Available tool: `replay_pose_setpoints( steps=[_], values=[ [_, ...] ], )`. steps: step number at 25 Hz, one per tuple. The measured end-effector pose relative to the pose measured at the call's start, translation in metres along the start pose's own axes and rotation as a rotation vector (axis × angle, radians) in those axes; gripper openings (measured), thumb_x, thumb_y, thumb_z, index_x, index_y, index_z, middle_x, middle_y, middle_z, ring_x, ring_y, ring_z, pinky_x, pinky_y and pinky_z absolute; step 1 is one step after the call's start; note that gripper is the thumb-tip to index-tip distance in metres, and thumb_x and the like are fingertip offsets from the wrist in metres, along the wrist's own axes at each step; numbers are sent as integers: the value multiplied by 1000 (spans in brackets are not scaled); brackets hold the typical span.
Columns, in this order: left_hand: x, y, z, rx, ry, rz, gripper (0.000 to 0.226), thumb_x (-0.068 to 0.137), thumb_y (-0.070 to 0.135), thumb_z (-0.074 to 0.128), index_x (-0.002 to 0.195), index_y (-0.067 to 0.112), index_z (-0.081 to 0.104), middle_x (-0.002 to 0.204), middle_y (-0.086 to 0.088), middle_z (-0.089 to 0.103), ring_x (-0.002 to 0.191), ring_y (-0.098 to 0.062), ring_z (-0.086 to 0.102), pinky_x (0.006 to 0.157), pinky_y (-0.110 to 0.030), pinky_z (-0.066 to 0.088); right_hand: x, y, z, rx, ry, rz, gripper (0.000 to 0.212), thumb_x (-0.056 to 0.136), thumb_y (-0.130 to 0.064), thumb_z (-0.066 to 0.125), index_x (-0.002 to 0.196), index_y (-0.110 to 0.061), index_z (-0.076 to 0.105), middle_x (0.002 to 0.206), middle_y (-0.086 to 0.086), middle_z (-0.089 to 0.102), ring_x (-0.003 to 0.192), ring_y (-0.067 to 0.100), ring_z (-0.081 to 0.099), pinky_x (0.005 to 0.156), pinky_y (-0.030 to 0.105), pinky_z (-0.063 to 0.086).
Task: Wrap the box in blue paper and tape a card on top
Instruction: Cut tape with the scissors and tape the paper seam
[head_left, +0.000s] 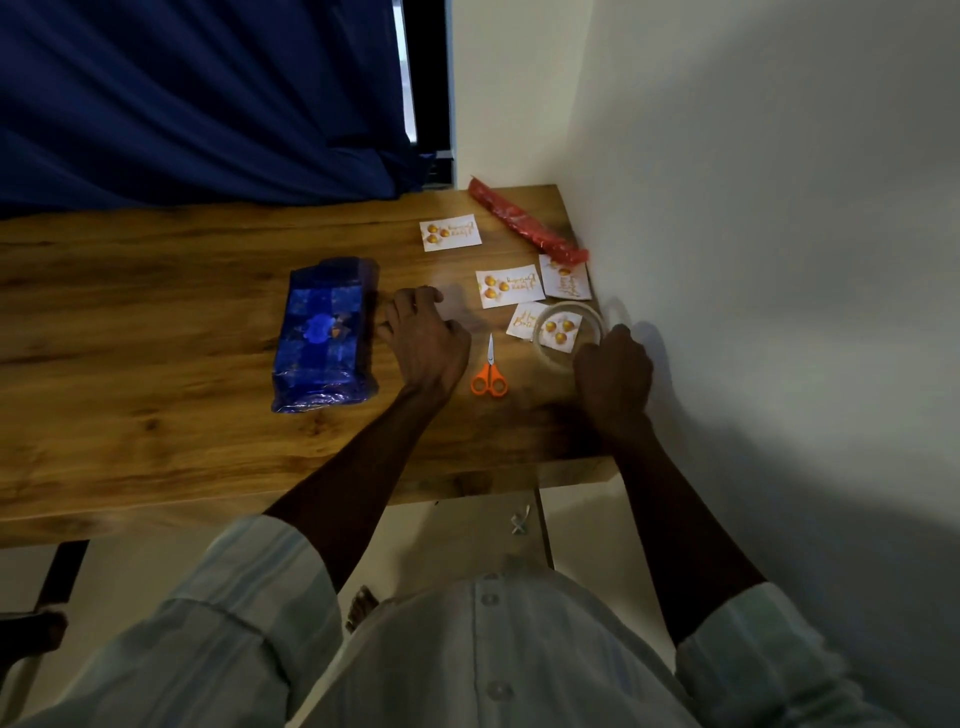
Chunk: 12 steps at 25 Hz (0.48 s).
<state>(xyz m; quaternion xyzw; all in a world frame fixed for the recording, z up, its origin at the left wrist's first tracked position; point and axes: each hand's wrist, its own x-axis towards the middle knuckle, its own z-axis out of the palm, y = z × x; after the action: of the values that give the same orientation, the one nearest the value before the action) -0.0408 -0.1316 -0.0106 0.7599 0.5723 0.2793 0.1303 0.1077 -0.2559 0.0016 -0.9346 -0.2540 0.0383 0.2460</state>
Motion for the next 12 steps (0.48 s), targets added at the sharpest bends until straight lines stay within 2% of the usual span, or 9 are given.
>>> replay_pose_setpoints(
  steps=[2,5,8,9,10,12],
  values=[
    [8,0,0,-93,-1,-114,37,76,18,60,113,14,55,121,-11,51,117,-29,43,96,-43,31,3,-16,4,54,82,-58,33,96,-25,51,118,-3,58,107,16,68,94,32,67,80,37,53],
    [26,-5,-3,-406,-60,-395,26,82,29,59,105,16,58,112,-7,60,106,-25,57,91,-41,48,4,-30,16,224,101,-110,30,98,-23,50,121,-5,58,112,14,68,101,31,66,81,33,51],
    [36,-10,-14,-712,-308,-689,24,92,20,51,107,5,63,104,-14,65,86,-26,65,68,-29,53,0,-36,29,344,48,-163,32,99,-21,50,127,-5,52,119,15,65,107,31,63,82,33,50],
    [36,-11,-17,-827,-416,-774,21,93,16,47,97,4,64,92,-16,63,73,-23,64,59,-26,51,-1,-37,31,364,33,-177,33,98,-21,51,128,-6,51,120,15,64,108,32,62,82,33,50],
    [34,-10,-23,-916,-514,-845,23,94,17,45,87,4,62,84,-15,62,66,-21,60,55,-27,50,-2,-40,35,382,20,-181,33,98,-20,51,128,-6,50,120,16,64,107,33,62,82,34,50],
    [32,-10,-26,-1012,-698,-918,38,99,32,43,84,2,62,82,-15,63,74,-24,62,70,-34,54,-2,-44,39,414,32,-182,31,97,-18,52,125,-5,50,115,18,65,104,35,62,81,38,49]
  ],
)
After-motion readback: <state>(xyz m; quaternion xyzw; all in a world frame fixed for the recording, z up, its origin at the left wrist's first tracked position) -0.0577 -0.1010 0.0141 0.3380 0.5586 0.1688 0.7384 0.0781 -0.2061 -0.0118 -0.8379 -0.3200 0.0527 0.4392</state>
